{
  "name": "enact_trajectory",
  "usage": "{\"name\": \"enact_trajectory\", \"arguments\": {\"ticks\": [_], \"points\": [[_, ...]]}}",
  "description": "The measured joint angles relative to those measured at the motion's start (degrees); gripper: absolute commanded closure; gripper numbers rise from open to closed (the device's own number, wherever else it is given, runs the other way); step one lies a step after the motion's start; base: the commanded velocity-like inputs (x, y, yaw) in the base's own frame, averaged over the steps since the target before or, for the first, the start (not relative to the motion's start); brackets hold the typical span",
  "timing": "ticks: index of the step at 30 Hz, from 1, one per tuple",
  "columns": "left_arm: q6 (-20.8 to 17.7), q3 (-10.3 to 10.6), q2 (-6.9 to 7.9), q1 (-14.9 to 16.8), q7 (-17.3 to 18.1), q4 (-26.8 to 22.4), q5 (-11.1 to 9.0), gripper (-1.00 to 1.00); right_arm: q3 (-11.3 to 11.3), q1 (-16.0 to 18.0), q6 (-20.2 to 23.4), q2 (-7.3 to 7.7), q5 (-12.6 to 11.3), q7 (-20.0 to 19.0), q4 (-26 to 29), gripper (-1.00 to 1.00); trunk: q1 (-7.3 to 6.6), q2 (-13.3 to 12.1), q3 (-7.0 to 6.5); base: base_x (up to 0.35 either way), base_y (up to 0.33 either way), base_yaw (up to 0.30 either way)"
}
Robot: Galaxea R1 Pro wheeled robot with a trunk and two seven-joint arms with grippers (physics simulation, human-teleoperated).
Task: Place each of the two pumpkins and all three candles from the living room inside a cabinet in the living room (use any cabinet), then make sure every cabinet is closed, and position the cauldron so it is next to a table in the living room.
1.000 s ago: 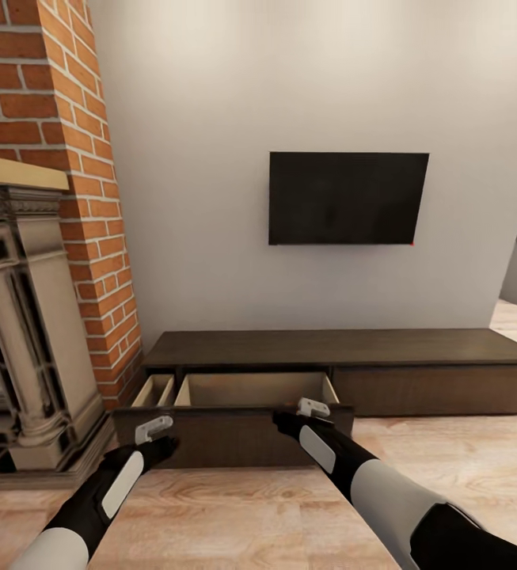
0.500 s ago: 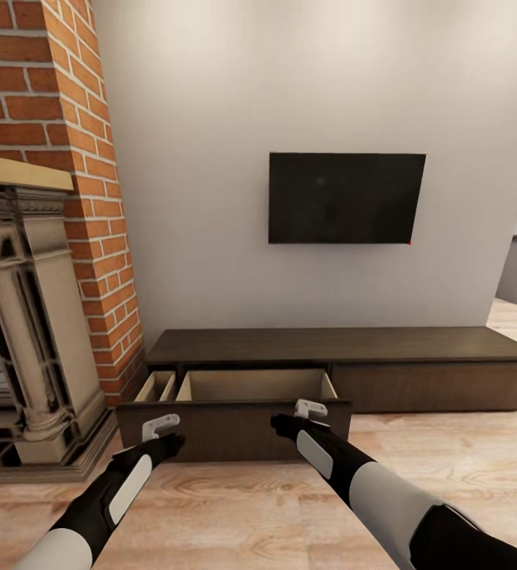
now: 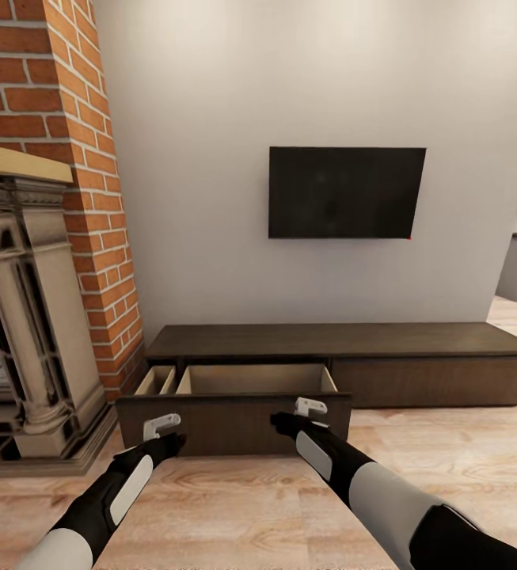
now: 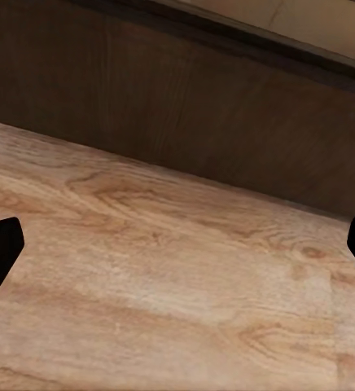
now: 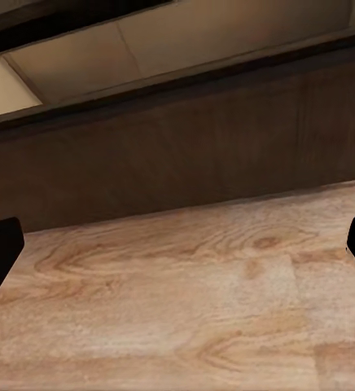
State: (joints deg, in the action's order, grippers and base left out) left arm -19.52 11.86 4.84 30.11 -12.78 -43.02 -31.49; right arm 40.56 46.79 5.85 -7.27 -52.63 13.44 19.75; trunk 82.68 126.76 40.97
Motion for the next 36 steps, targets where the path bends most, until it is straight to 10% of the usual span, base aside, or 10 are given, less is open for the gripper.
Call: {"name": "enact_trajectory", "arguments": {"ticks": [8,36], "points": [[3.77,4.3,-0.05,-0.01,-0.09,1.52,0.0,-1.0,4.96,-0.06,-3.05,-0.17,0.65,0.07,-0.01,-1.0,1.76,3.21,1.44,0.0,0.0,0.0],[4.87,5.78,0.04,-0.01,-0.04,0.89,0.0,-1.0,5.19,-2.24,-5.33,0.21,1.47,-3.02,-1.35,-1.0,7.91,14.44,6.47,0.0,0.0,0.0]]}}
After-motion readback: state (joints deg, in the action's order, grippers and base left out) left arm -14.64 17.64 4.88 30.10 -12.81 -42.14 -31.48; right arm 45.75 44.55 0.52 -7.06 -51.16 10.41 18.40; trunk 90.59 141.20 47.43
